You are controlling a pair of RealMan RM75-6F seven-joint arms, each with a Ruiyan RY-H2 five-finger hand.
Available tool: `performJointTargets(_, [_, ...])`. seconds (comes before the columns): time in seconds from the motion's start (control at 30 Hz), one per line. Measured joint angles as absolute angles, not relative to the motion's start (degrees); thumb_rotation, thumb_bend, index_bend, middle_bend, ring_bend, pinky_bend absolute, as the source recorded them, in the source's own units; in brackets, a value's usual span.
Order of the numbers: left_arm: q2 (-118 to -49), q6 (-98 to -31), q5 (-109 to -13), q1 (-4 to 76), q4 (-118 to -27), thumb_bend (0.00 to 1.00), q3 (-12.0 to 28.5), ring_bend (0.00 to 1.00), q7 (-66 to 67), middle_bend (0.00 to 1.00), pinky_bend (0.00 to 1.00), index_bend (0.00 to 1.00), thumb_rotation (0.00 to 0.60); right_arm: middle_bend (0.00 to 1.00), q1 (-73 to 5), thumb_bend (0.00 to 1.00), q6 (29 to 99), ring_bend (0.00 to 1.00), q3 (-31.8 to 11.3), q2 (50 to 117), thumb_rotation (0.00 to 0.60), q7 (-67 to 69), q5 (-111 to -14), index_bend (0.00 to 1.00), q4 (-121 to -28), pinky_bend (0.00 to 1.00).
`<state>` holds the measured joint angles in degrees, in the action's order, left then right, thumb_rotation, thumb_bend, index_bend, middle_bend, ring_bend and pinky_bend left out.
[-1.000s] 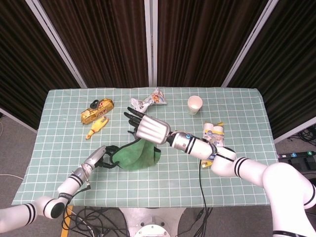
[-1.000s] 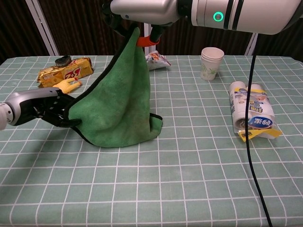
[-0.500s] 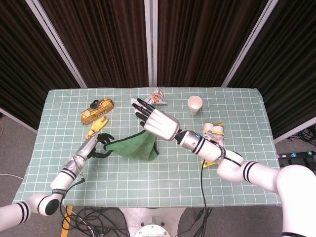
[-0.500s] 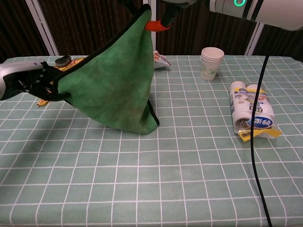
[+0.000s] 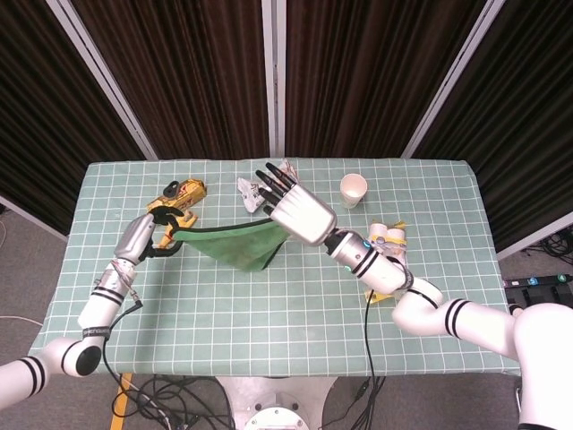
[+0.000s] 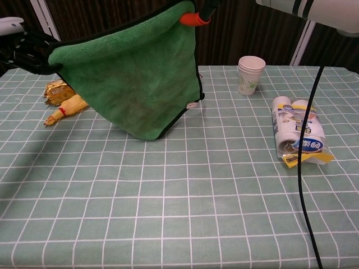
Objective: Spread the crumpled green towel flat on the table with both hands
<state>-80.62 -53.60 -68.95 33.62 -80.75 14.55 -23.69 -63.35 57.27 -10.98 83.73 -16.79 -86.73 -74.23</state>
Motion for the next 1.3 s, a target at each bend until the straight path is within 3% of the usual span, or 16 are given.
performJointTargets(0.4, [-75.1,-56.3,-75.0,32.2,-85.5,0.47,12.9,0.17,-25.1,0.31,0.29,0.66,0.6,0.28,-60.5,0.45,58.3,0.05,-10.5,79.0,0.6,-14.9,-87.1,0.81,-78.9,0.01])
performJointTargets(0.93, [-81.5,-58.7,-70.0,35.4,-74.8,0.47,16.7,0.17,-18.6,0.31,0.29,0.66,0.6,0.28,-63.7,0.45,57.8,0.05,-13.1,86.6,0.6,-9.5,-87.3,0.81,-66.1,0.01])
performJointTargets(1.1, [-81.3,-59.7,-72.4,34.6,-75.2,0.47,14.4,0.17,-18.0,0.31,0.29,0.66,0.6,0.28,-63.0,0.45,58.6,0.05,-10.8,87.3,0.6,-7.4,-89.1,0.81,-64.9,0.01])
performJointTargets(1.3, [-80.1,-59.9,-77.0,32.7,-78.1,0.46,9.0,0.17,-16.9,0.31,0.29,0.66,0.6,0.28,-60.9,0.45,59.5,0.05,-6.7,86.7,0.6,-6.1,-92.1,0.81,-66.1,0.01])
